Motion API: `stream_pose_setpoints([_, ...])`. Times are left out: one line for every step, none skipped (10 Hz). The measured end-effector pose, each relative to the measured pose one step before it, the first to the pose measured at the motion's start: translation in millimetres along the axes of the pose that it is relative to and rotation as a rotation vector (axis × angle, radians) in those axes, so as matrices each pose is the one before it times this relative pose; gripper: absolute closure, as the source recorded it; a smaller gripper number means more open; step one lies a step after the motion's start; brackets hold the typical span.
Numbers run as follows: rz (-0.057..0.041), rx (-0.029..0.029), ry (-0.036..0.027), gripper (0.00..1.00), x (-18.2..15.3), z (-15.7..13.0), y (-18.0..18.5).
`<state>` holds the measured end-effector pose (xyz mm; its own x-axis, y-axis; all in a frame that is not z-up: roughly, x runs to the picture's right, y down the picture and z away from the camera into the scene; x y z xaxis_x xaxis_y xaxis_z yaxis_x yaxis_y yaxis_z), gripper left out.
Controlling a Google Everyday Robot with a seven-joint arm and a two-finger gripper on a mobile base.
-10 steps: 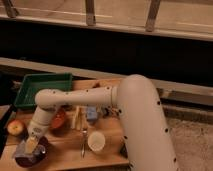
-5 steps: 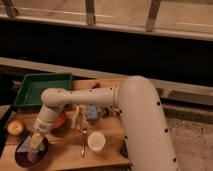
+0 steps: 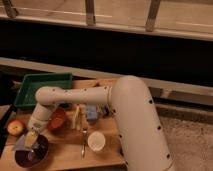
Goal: Wipe purple bowl with towel
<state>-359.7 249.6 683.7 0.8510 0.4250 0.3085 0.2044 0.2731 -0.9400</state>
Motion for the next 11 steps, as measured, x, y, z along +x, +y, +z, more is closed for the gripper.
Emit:
stream_pose_setpoints([-0.01585, -0.02129, 0.00083, 1.00, -6.62, 12.68, 8.68])
stream_pose_setpoints([-0.00874, -0.01619, 0.00316, 1.00, -2.96, 8.20, 6.71])
stream_pose_setpoints([0.00157, -0.02262, -0.00098, 1.00, 0.51, 7.81, 6.60])
stream_pose_setpoints([0.01515, -0.01926, -0.00120, 1.00, 5.78, 4.06, 4.69])
stream_pose_setpoints([0.03700, -0.01349, -0.00046, 1.00, 12.68, -1.01, 4.80])
stream_pose_setpoints([0.02531, -0.00102, 0.00108, 1.00, 9.59, -4.01, 1.57])
stream_pose_setpoints([0.03174, 0.00788, -0.00385, 1.00, 10.47, -9.22, -3.96])
stream_pose_setpoints([0.02794, 0.01639, 0.00182, 1.00, 7.63, -11.53, -6.63])
stream_pose_setpoints([0.01610, 0.02315, 0.00162, 1.00, 1.22, -9.37, -6.78])
stream_pose_setpoints([0.00597, 0.01790, 0.00585, 1.00, -0.91, -5.24, -3.89])
stream_pose_setpoints([0.00070, 0.02854, 0.00869, 1.00, -6.34, -7.63, -7.74])
